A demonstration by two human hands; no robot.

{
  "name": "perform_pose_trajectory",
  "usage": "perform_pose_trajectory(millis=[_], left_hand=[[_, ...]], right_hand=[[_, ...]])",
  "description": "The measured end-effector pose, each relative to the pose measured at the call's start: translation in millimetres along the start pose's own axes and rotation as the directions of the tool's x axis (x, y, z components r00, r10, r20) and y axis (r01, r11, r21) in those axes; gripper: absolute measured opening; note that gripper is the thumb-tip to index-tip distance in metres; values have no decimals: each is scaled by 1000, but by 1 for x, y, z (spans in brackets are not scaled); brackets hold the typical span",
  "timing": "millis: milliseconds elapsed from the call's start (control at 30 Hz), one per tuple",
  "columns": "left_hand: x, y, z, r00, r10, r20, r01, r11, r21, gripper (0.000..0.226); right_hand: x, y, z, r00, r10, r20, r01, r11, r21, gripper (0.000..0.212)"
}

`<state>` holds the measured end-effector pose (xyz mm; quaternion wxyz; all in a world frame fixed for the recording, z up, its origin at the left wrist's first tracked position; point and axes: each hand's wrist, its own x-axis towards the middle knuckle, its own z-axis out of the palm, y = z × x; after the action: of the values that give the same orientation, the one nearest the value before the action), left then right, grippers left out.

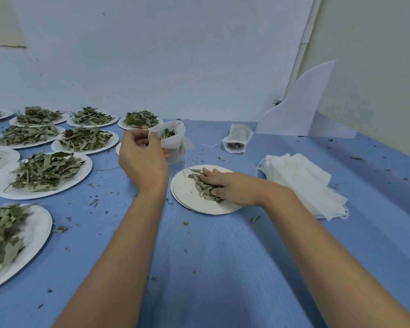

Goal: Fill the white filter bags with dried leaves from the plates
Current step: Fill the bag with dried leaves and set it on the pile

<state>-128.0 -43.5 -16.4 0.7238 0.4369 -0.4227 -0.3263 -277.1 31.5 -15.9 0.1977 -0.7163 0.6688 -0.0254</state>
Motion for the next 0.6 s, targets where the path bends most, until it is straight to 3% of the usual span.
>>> perform_pose_trajectory(millis=[100, 200, 400, 600], left_hand=[[-1, 0, -1, 1000, 4, 5, -4, 1000, 2, 7], [-2, -1, -2, 1000, -6, 8, 6, 1000, 5, 5], [-1, 1, -1, 1000, -11, -8, 11, 1000, -10, 7], [-5, -1, 1, 1000, -1, 9, 1, 1000, 0, 7]], right_hand=[[4, 1, 7, 1000, 15, -20, -17, 996, -90, 51], [8, 2, 15, 991, 18, -131, -39, 987, -159, 48], [11, 6, 27, 900, 19, -436, -69, 993, -100, 40], [18, 3, 33, 828, 55, -558, -89, 995, -34, 44]])
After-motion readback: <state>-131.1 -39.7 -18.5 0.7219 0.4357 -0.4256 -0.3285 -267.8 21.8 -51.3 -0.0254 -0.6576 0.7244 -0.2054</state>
